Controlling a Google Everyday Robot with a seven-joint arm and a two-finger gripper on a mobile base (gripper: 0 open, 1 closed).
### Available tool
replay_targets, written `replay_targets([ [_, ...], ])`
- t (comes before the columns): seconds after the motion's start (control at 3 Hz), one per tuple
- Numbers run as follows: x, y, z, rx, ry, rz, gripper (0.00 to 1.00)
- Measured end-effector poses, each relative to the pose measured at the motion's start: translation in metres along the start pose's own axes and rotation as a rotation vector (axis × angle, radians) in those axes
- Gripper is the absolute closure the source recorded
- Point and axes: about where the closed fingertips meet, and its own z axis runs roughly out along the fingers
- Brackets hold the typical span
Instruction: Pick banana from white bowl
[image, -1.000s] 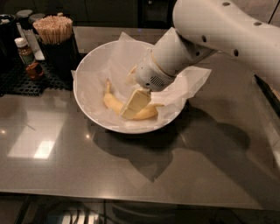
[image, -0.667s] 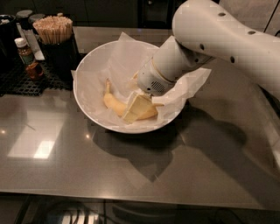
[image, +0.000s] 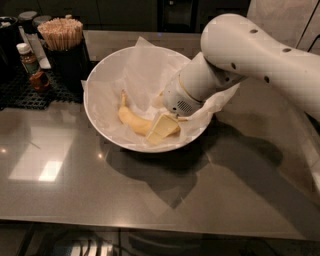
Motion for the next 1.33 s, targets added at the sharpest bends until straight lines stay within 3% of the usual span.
replay_targets([
  [0.67,-0.0043,-0.0014,-0.0155,0.055,0.023,-0.021,0.67],
  [1.0,-0.0043,-0.0014,-0.0156,0.055,0.023,-0.022,0.9],
  [1.33,-0.0043,-0.0014,-0.0156,0.055,0.023,-0.022,0.87],
])
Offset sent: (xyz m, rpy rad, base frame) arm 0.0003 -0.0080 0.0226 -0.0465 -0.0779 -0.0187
